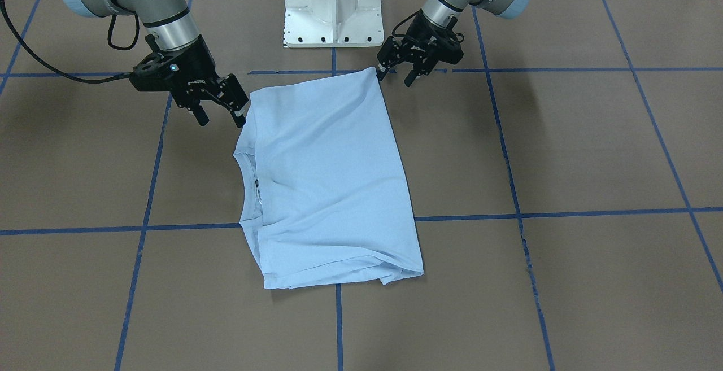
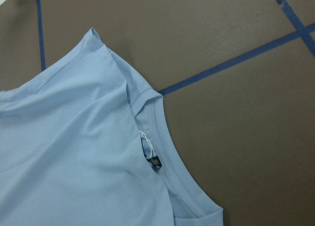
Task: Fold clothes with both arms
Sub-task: 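Move both grippers to the shirt's two side edges nearest the robot, then lower both grippers and close them on the shirt's near corners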
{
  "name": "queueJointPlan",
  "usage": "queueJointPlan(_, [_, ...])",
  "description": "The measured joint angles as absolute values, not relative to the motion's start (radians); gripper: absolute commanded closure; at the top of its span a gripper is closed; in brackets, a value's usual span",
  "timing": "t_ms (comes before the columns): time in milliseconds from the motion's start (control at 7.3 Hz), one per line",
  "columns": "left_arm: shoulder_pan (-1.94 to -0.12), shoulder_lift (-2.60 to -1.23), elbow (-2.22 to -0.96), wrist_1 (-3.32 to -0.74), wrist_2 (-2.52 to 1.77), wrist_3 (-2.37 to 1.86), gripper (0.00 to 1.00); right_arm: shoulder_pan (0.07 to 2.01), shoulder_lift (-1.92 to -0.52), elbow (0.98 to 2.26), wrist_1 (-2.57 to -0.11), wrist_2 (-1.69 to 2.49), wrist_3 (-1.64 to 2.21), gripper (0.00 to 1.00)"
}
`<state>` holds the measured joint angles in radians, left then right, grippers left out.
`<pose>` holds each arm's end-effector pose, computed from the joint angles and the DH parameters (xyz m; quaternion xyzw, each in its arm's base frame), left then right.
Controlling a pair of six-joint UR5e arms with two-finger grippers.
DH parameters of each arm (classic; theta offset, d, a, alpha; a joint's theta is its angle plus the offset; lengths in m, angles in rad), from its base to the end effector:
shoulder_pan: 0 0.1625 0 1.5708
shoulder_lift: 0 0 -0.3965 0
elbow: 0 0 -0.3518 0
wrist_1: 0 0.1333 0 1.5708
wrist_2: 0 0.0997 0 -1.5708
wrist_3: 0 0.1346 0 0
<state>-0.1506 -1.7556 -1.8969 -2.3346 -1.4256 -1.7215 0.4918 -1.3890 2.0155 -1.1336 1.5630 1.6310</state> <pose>0.5072 -0.2315 0.3237 0.0583 0.5935 -0.1630 0.7860 -0.3974 -0.3653 0.3244 0.1119 -0.4946 0.2368 0.8287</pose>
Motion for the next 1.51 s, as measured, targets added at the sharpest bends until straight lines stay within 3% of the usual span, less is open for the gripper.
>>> queueJointPlan(411, [-0.064, -1.801, -1.88, -2.278, -1.376, -1.873, 0.33, 0.483, -1.39, 2.019, -1.134, 1.553, 1.639, 0.0])
queueJointPlan(685, [-0.055, -1.824, -1.872, -2.274, -1.375, -1.891, 0.41, 0.481, -1.39, 2.019, -1.134, 1.552, 1.639, 0.0])
queueJointPlan(1506, [-0.074, -1.844, -1.869, -2.275, -1.357, -1.901, 0.36, 0.468, -1.385, 2.016, -1.134, 1.536, 1.64, 0.0])
